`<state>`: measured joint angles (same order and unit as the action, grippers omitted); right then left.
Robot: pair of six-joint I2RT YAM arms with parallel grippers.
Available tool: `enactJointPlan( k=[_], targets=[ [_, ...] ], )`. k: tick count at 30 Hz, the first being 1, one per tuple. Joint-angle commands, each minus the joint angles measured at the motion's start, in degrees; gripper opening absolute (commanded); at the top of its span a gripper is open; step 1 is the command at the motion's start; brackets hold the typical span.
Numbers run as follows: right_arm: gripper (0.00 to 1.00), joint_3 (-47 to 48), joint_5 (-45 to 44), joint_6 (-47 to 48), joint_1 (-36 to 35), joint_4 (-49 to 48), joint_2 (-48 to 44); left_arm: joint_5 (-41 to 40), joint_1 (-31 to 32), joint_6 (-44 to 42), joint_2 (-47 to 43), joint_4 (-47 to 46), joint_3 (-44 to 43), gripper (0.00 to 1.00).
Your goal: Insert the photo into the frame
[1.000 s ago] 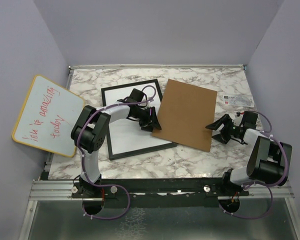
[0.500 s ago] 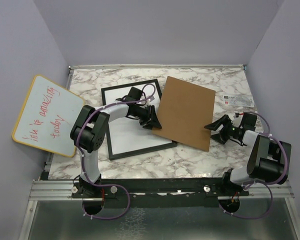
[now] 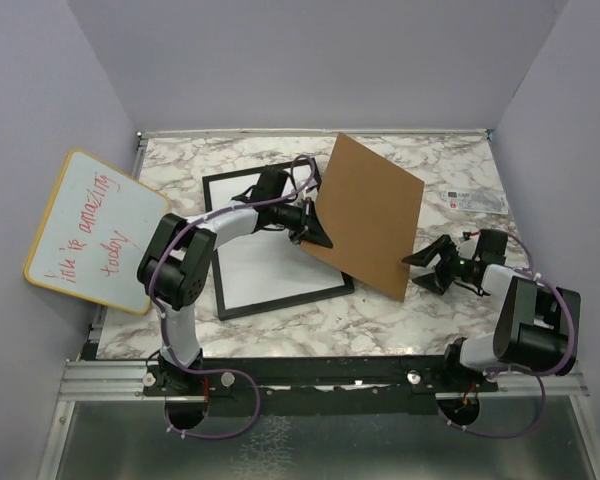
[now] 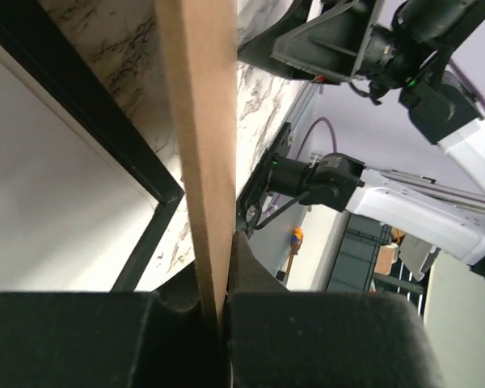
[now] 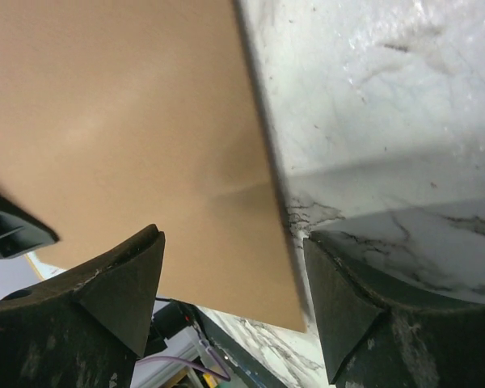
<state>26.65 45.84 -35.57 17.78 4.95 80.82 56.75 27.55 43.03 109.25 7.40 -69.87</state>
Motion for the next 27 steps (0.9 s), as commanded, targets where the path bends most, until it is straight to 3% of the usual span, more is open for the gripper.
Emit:
enactJointPlan(
  k=[1, 8, 13, 18, 24, 27],
  targets=[
    [0.75, 1.02, -4.33, -0.40, -0.38, 5.25, -4.40, 3.34, -2.86, -0.95, -4.51, -2.76, -2.86, 0.00],
    [0.90, 5.14, -2.26, -7.19, -0.38, 1.23, -12.73, 5.73, -5.34, 1.75, -9.33, -6.08, -6.90, 0.00],
    [0.94, 8.32, 4.85, -16.79, -0.64, -11.83, -12.55, 6.53, -8.13, 19.22, -12.66, -26.48, -6.56, 0.00],
    [0.94, 14.34, 8.18, -26.47, -3.89, -23.32, -11.45, 5.30, -8.98, 21.94, -13.22, -27.04, -12.62, 0.00],
    [0.94, 17.10, 4.65, -43.83, -6.22, -43.08, -11.13, 2.24, -10.47, 24.68, -12.62, -27.26, -17.86, 0.00],
    [0.94, 20.94, 5.61, -48.14, -6.32, -47.27, -9.29, 1.98, -10.58, 26.15, -11.13, -27.31, -20.63, 0.00]
  ],
)
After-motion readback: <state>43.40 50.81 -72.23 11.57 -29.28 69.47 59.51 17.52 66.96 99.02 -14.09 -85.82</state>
